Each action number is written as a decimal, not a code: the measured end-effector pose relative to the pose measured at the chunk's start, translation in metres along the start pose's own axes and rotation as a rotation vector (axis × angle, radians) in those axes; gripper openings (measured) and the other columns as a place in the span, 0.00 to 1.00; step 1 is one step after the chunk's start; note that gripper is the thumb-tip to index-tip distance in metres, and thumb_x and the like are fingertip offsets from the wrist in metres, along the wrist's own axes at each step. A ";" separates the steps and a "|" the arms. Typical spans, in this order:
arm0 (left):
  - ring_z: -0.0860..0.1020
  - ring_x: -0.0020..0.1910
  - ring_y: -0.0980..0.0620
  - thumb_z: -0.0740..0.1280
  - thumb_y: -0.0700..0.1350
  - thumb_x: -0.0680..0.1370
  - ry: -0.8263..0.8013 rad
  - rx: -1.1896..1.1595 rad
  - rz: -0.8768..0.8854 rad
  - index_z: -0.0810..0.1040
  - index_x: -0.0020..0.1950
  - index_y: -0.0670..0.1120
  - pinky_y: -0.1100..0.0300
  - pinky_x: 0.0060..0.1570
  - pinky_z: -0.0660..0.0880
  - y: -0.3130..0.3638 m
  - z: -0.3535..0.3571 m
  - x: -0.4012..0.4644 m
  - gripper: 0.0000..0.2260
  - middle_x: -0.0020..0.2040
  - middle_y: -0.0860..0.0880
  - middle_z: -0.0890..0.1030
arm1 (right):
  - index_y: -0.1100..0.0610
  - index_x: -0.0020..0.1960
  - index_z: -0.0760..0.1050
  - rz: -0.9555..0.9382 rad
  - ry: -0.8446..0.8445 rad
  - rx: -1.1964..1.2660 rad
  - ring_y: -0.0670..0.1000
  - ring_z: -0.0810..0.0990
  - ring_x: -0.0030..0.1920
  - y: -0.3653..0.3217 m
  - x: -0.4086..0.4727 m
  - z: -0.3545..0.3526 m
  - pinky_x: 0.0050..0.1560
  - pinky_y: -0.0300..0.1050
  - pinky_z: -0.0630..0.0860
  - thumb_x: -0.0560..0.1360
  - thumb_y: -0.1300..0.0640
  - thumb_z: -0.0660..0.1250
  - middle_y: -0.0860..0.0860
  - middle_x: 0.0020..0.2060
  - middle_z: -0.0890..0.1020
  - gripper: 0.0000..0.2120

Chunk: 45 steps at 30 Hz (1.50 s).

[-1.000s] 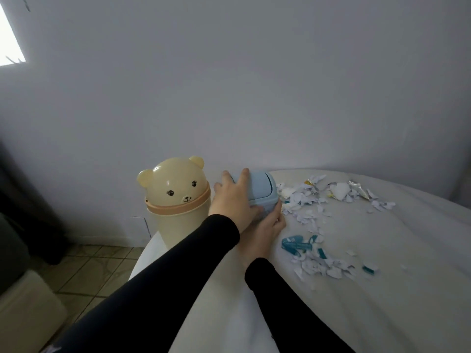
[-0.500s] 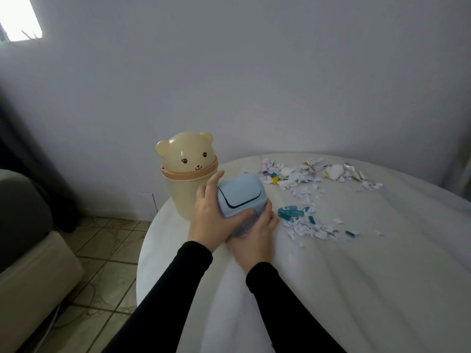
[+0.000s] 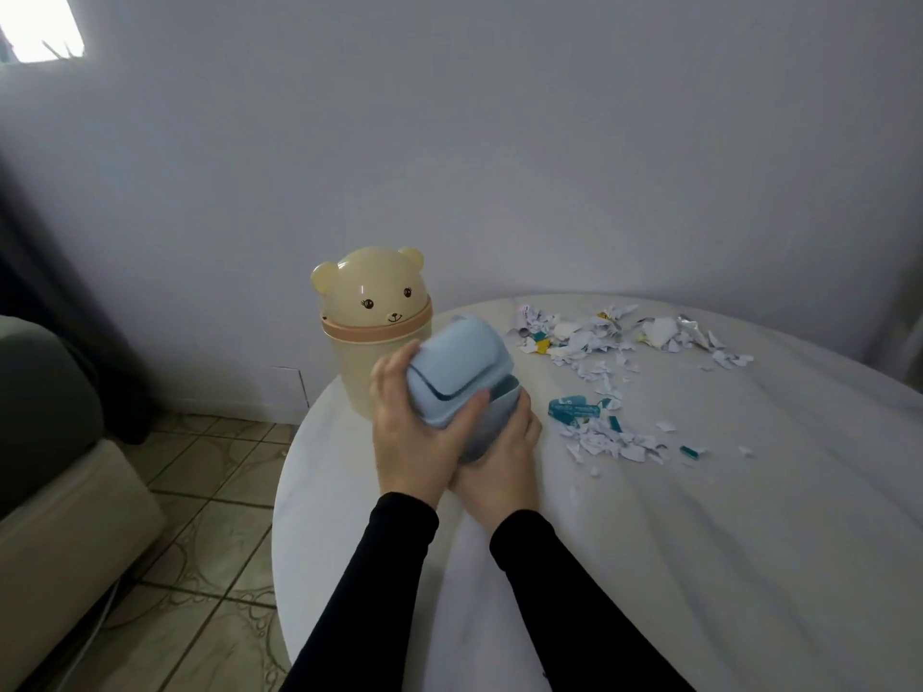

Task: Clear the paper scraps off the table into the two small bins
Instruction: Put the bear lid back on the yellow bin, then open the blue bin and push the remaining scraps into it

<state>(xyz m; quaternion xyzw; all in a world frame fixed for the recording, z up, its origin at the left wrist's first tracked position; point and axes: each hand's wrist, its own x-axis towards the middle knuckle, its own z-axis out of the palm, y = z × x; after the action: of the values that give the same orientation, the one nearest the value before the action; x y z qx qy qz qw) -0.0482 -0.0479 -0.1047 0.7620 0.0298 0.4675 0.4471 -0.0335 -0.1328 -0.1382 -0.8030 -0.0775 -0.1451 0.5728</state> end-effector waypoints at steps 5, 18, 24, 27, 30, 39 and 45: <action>0.70 0.62 0.52 0.77 0.56 0.64 0.212 -0.058 -0.173 0.65 0.67 0.56 0.47 0.57 0.76 -0.008 -0.019 -0.001 0.35 0.62 0.53 0.68 | 0.54 0.74 0.50 0.007 0.024 0.023 0.48 0.67 0.62 0.001 -0.002 0.004 0.54 0.36 0.71 0.55 0.51 0.81 0.51 0.63 0.62 0.58; 0.65 0.66 0.41 0.73 0.53 0.68 0.135 0.537 -0.418 0.62 0.67 0.53 0.43 0.59 0.64 -0.024 -0.039 -0.038 0.32 0.68 0.45 0.62 | 0.55 0.77 0.41 0.039 0.056 -0.005 0.52 0.67 0.65 -0.002 -0.007 0.001 0.55 0.32 0.64 0.60 0.50 0.79 0.54 0.67 0.59 0.60; 0.62 0.68 0.41 0.67 0.52 0.71 -0.055 0.693 -0.482 0.58 0.70 0.53 0.43 0.60 0.61 -0.026 -0.034 -0.043 0.30 0.68 0.42 0.63 | 0.54 0.77 0.37 0.016 0.038 0.005 0.52 0.67 0.67 -0.003 -0.013 0.000 0.58 0.35 0.65 0.62 0.49 0.79 0.55 0.69 0.58 0.61; 0.56 0.73 0.41 0.68 0.54 0.69 -0.097 0.673 -0.491 0.57 0.71 0.52 0.40 0.64 0.59 -0.016 -0.035 -0.048 0.34 0.73 0.42 0.57 | 0.55 0.77 0.36 0.017 0.014 -0.012 0.54 0.61 0.72 -0.003 -0.014 0.000 0.64 0.39 0.64 0.63 0.46 0.79 0.56 0.73 0.54 0.62; 0.60 0.72 0.38 0.68 0.53 0.70 -0.051 0.670 -0.336 0.63 0.70 0.48 0.37 0.62 0.62 0.004 -0.031 -0.055 0.30 0.73 0.42 0.60 | 0.56 0.77 0.36 0.002 -0.018 0.010 0.51 0.52 0.76 -0.005 -0.019 -0.004 0.68 0.33 0.55 0.65 0.48 0.77 0.56 0.76 0.48 0.59; 0.73 0.53 0.50 0.60 0.40 0.72 -0.136 0.199 0.180 0.77 0.55 0.44 0.62 0.54 0.69 0.058 0.002 -0.086 0.13 0.53 0.46 0.76 | 0.53 0.70 0.66 -0.134 0.281 0.141 0.49 0.76 0.55 0.002 -0.032 -0.065 0.51 0.47 0.77 0.78 0.59 0.63 0.49 0.61 0.71 0.21; 0.72 0.60 0.52 0.61 0.44 0.77 -0.537 0.107 0.032 0.75 0.60 0.48 0.67 0.58 0.65 0.075 0.061 -0.086 0.12 0.59 0.50 0.72 | 0.54 0.63 0.74 -0.041 0.454 -0.260 0.56 0.74 0.61 0.035 0.003 -0.132 0.60 0.50 0.68 0.73 0.61 0.65 0.54 0.60 0.75 0.19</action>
<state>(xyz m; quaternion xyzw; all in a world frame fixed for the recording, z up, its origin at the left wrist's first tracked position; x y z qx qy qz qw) -0.0798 -0.1726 -0.1206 0.8816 -0.0773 0.2536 0.3905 -0.0396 -0.2694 -0.1289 -0.8150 0.0563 -0.3419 0.4644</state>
